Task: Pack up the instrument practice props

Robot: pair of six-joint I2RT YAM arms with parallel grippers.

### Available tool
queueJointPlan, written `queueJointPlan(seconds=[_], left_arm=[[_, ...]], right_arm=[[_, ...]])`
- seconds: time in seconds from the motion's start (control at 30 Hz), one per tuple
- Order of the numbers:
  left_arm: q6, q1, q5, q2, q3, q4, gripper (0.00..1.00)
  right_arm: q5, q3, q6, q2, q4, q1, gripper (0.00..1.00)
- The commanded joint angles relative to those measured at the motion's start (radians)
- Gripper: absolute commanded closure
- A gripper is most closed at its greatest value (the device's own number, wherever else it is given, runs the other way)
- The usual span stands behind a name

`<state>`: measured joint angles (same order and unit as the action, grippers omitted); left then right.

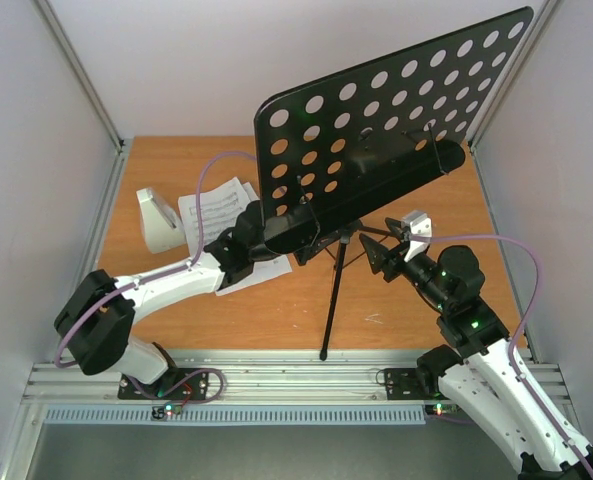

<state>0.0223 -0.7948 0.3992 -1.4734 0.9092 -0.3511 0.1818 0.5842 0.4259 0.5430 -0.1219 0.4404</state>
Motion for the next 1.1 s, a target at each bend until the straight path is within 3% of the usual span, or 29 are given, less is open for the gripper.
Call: queueJointPlan(seconds=[0.0,0.5,0.73,0.83,0.97,1.07], left_arm=[[-0.161,0.012,-0.017,-0.017,0.046,0.087,0.89],[-0.588,0.046,0.104,-0.063,0.095,0.188,0.89],[-0.679,0.049,0.142,-0.088,0.122,0.194,0.83],[-0.659,0.049,0.111,-0.072,0.134,0.219,0.7],[-0.574,0.05,0.059,-0.028,0.15,0.26,0.42],[-0.505,0.05,0.018,0.017,0.134,0.265,0.3]], right_arm=[[-0.015,-0.011,-0.013,-0.006,-0.01,0.006,0.28],[-0.017,-0.006,-0.028,-0.012,-0.022,0.006,0.27],[-0.021,-0.006,-0.029,-0.025,-0.035,0.006,0.27],[-0.025,-0.006,-0.026,-0.037,-0.047,0.006,0.27],[-0.035,-0.006,-0.02,-0.059,-0.062,0.006,0.27],[-0.042,-0.007,-0.014,-0.073,-0.073,0.006,0.27]])
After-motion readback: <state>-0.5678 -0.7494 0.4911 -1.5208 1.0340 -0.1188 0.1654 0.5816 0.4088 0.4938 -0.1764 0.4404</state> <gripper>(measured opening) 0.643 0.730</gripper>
